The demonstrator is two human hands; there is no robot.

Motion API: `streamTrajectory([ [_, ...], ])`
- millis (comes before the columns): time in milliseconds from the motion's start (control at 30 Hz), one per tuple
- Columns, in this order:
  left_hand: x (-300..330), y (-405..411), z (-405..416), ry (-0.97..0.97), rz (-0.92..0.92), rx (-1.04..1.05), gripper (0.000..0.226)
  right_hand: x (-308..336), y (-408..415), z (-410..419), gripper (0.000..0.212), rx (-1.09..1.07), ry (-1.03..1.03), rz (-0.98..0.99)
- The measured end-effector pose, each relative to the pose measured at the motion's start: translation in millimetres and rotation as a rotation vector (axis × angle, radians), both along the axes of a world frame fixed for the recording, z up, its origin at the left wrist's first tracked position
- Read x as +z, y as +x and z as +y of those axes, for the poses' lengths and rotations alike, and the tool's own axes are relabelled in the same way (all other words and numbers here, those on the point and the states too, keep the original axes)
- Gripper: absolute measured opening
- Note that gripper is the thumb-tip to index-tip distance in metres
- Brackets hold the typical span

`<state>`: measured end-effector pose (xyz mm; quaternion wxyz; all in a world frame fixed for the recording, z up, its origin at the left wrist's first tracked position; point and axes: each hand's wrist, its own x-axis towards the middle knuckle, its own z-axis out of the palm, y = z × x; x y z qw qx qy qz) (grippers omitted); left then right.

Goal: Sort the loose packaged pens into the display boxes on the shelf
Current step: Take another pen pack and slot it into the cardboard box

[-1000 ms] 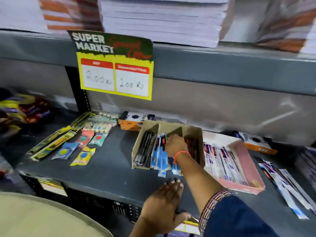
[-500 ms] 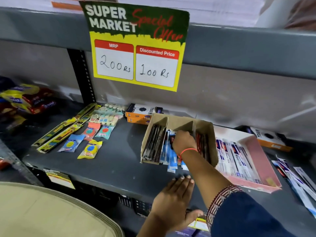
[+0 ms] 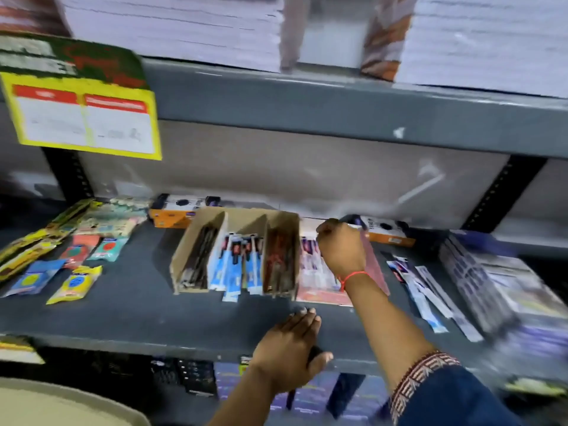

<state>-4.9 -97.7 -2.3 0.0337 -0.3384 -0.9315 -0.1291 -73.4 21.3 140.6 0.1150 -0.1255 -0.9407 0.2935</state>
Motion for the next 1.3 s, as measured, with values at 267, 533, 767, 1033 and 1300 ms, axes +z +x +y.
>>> streamTrajectory([
  [267, 21.4, -1.6, 64.8, -0.177, 0.0, -0.062, 0.1, -53.6, 34.9, 134.2, 0.032, -0.367, -0.13, -0.143],
  [533, 18.3, -3.9, 73.6, -0.139, 0.006, 0.006, 0.091, -78.3, 27.8, 184.3, 0.033, -0.219, 0.023, -0.326],
  [767, 12.6, -4.7, 71.3, -0.135, -0.03, 0.057, 0.082, -86.7, 21.3, 190.0, 0.037, -0.219, 0.11, -0.255],
  [1033, 13.5, -2.6, 70.1, -0.205, -0.047, 0.037, 0.081, -89.3, 16.8, 178.5, 0.034, -0.178, 0.274, -0.341],
  [1300, 17.3, -2.3, 71.5, -0.171, 0.036, 0.008, 0.091, -80.7, 8.5, 175.8, 0.031, -0.09, 0.003, -0.48],
])
